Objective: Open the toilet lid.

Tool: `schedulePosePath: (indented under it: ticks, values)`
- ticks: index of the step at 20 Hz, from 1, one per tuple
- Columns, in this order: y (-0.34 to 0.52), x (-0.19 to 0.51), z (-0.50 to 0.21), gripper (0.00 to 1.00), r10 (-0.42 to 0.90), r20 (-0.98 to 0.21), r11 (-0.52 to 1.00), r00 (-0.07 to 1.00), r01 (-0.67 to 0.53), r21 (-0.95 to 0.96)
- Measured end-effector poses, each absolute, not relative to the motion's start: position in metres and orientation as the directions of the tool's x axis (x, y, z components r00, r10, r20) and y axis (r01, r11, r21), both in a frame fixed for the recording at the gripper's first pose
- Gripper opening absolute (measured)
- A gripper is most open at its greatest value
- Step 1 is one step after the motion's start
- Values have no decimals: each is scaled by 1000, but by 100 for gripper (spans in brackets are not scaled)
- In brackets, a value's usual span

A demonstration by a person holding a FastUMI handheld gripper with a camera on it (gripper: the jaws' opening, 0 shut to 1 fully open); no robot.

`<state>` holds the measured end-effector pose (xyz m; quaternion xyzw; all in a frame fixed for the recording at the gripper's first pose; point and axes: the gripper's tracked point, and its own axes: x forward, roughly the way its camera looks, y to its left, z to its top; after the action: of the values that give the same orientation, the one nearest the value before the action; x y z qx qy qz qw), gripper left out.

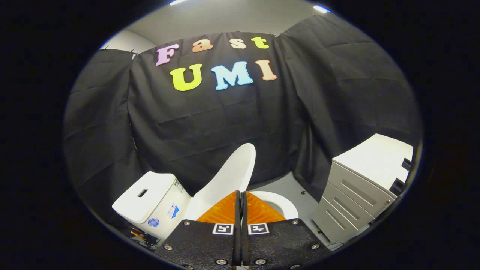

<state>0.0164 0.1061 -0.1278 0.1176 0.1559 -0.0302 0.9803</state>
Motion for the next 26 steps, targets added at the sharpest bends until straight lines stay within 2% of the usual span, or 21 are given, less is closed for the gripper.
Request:
schedulePosePath:
  ticks: [11,16,26]
  values:
    - [162,22,-79,0,-59,-238,978,969,105,182]
    - [193,25,-55,0,-62,-217,998,974,57,-31]
    - [259,29,-30,0,16,-181,1000,983,-19,-16]
